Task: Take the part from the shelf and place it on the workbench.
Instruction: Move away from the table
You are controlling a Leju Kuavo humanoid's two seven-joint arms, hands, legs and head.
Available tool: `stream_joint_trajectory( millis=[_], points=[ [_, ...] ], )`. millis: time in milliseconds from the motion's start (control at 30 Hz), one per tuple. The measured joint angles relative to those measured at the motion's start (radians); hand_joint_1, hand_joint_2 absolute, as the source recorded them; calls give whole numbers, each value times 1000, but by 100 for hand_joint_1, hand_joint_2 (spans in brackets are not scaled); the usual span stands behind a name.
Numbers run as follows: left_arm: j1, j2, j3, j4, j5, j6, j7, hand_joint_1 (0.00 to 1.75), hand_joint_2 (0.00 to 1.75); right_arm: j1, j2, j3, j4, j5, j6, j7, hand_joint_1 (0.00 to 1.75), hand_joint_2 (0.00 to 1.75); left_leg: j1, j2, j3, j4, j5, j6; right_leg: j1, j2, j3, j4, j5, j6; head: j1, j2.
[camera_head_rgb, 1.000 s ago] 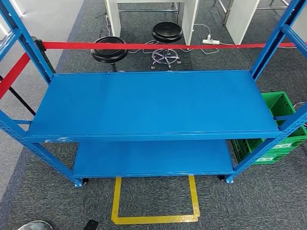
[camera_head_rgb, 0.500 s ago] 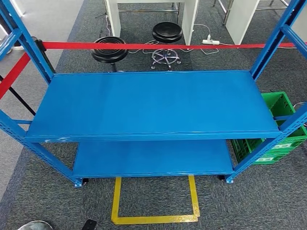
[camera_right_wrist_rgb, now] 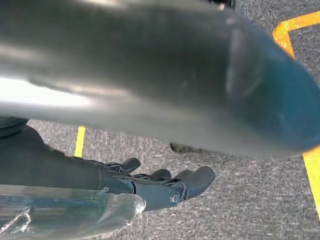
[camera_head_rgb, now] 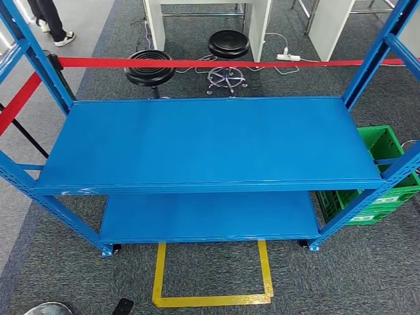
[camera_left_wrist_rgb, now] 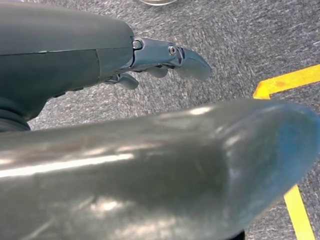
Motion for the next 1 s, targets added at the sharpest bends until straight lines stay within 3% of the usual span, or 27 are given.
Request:
stream_joint_trajectory(
  millis=[333,367,467,500,633,800,1000],
  points=[
    [0,1,8,0,0,4,4,0,0,0,0,-3,0,-1,-12,0,0,0,0,0,0,0,0,0,0,0,0,0,0,0,0,0],
    [0,1,8,0,0,4,4,0,0,0,0,-4,0,-1,-12,0,0,44,0,0,0,0,0,0,0,0,0,0,0,0,0,0],
    [0,1,10,0,-1,5,4,0,131,0,0,-5,0,0,-17,-4,0,175,0,0,0,0,0,0,0,0,0,0,0,0,0,0],
    [0,1,10,0,-2,5,3,0,175,0,0,-5,0,2,-21,-8,0,175,0,0,0,0,0,0,0,0,0,0,0,0,0,0],
    [0,1,11,0,-20,-4,-18,0,0,0,0,-6,0,-5,-25,-19,0,0,0,0,0,0,0,0,0,0,0,0,0,0,0,0],
    [-3,-2,3,0,-84,58,18,0,0,0,0,-9,0,8,-33,-11,0,0,0,0,0,0,0,0,0,0,0,0,0,0,0,0],
    [-3,-2,3,0,-73,39,20,0,0,0,0,-10,0,8,-31,-15,0,0,0,0,0,0,0,0,0,0,0,0,0,0,0,0]
  ],
)
